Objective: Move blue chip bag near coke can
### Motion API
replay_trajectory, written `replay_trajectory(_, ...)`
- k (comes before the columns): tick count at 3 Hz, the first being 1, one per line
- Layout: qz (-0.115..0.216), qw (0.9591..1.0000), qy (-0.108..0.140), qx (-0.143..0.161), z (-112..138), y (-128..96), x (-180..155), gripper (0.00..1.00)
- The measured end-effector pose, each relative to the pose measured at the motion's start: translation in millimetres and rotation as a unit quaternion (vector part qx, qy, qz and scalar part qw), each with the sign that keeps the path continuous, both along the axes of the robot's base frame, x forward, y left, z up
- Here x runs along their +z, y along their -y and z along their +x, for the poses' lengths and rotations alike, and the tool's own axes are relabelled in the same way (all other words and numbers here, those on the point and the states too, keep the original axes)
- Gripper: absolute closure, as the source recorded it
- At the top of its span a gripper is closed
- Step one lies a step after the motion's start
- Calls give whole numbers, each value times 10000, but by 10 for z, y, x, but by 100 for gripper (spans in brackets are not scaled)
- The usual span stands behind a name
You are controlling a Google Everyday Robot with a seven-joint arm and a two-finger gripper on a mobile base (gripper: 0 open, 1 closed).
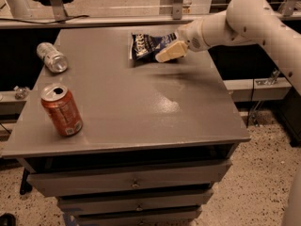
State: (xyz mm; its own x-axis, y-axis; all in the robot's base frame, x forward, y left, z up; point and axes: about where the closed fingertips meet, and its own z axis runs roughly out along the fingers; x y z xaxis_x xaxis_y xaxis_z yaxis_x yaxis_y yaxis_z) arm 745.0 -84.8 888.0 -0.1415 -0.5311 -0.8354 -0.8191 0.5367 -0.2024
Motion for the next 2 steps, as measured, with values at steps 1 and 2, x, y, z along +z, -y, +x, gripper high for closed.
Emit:
replay_trajectory(1, 213, 9997, -69, -18, 51, -118, -68, 41)
replay_trajectory(2, 316, 9994, -105, -65, 51, -133, -119, 64)
